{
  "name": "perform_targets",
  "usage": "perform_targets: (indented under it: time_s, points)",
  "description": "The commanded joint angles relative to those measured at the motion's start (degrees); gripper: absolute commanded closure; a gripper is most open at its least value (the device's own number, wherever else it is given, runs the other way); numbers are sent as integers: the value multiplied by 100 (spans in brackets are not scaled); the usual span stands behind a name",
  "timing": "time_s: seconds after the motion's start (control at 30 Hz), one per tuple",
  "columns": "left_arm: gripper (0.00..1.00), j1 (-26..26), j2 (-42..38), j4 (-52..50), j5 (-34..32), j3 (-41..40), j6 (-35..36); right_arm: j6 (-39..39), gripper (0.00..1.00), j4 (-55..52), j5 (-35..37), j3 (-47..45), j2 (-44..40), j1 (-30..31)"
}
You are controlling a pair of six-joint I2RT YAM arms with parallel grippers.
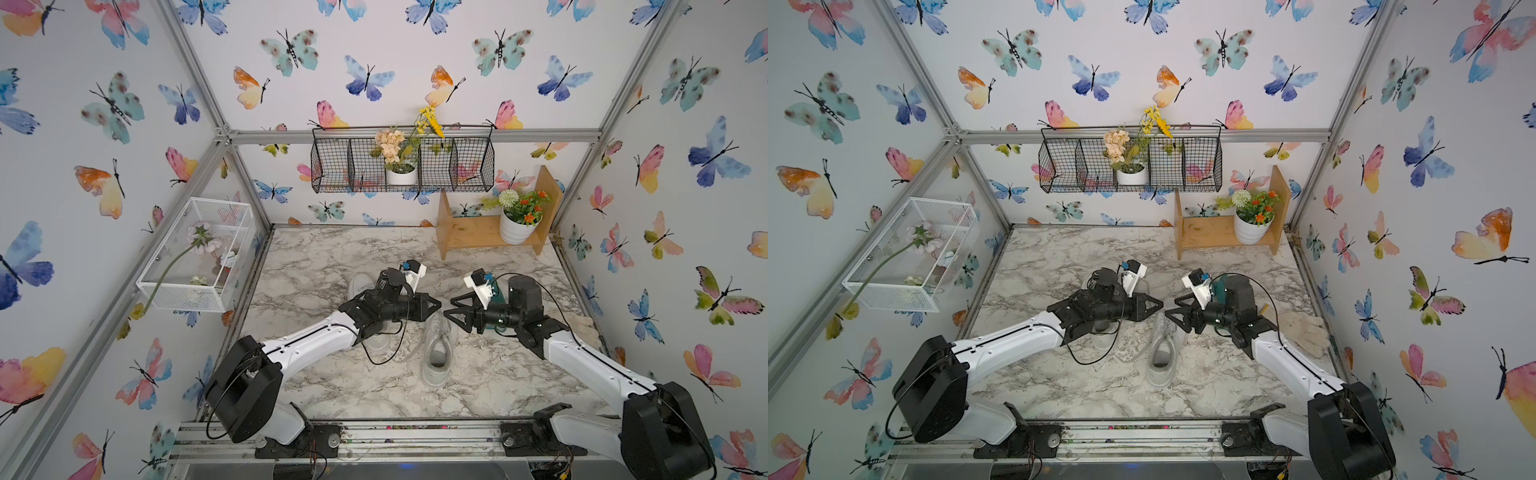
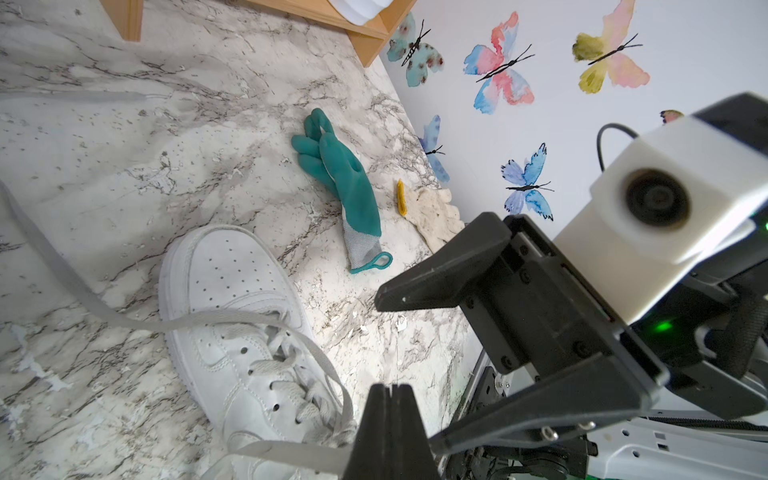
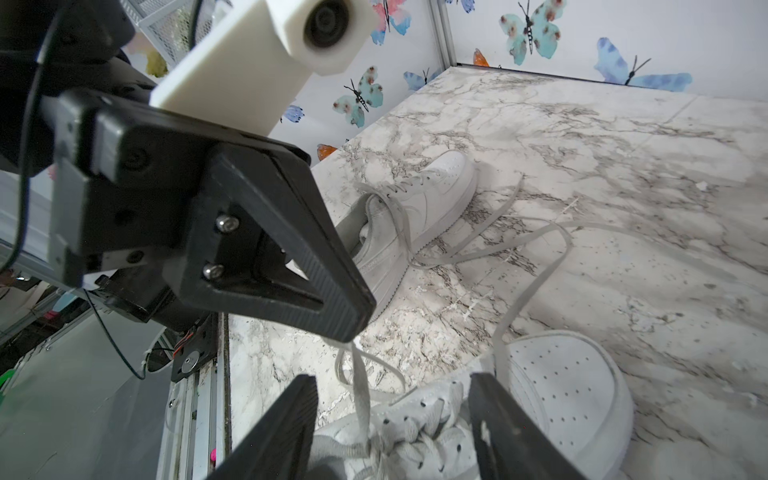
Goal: Tie the shoes
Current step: Wrap the shoelace around the shoelace.
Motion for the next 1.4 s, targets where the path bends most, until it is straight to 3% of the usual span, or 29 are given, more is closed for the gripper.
perform_targets:
  time_s: [0.0,0.23,0.37,0.57,0.6,0.7,0.83,1.07,1.23,1.37]
  points:
    - [100,-17,70,-39,-48,138,115,-23,38,409,-356,0,179,114]
    - [100,-27,105,-50,-39,177,98,119,42,743,-329,123,583,299]
    - [100,-20,124,-54,-46,193,89,207,51,862,-310,215,759,416]
    - [99,18,108,-219,-160,237,115,188,90,712,-171,281,818,443]
    - [88,40,92,-253,-184,238,115,157,97,649,-134,288,818,443]
    - [61,197,23,-502,-364,286,181,59,98,479,-6,281,776,443]
    - [45,586,-23,-1276,-863,576,548,-75,98,247,232,307,715,443]
    - [43,1153,843,-2722,-1665,1627,1738,-138,98,80,382,365,669,448]
    - [43,1249,2083,-3859,-2441,2942,3088,-142,98,10,397,387,635,452]
    - [44,1344,2895,-4489,-2624,3805,4035,-108,98,27,398,369,582,453]
